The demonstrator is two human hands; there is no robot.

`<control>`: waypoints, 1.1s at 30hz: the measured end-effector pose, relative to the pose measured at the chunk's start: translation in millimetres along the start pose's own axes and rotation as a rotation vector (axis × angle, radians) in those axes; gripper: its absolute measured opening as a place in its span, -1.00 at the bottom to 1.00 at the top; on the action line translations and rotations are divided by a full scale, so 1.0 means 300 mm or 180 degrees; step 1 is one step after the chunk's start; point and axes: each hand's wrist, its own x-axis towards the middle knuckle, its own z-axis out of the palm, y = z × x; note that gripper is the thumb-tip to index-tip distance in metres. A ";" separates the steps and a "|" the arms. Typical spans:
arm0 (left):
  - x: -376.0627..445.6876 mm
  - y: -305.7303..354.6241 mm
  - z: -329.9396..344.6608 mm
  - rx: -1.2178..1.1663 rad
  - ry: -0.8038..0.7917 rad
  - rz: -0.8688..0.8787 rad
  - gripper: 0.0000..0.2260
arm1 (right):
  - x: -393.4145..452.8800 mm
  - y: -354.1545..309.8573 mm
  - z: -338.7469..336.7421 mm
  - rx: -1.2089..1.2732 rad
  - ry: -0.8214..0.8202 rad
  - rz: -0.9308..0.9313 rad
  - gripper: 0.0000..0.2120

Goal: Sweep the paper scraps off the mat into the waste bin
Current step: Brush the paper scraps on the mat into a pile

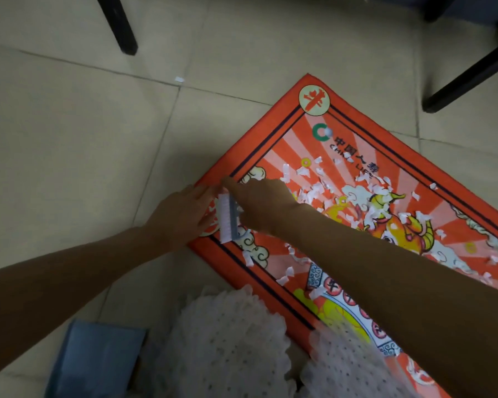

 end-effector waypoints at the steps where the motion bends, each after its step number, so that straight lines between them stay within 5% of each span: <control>1: 0.002 0.000 0.005 0.0073 -0.0042 0.0000 -0.53 | 0.003 -0.009 0.005 -0.0038 0.0023 -0.0046 -0.38; 19: 0.017 0.038 0.082 0.0323 0.0040 -0.0129 -0.52 | -0.085 0.207 -0.023 -0.0672 -0.0506 0.0636 -0.41; 27: 0.035 0.065 0.095 0.0371 0.0090 -0.0130 -0.48 | -0.082 0.194 -0.031 -0.0112 -0.0186 0.0171 -0.60; 33: 0.034 0.066 0.098 0.0273 0.0109 -0.0278 -0.45 | -0.040 0.098 0.030 0.0110 -0.0378 0.0343 -0.66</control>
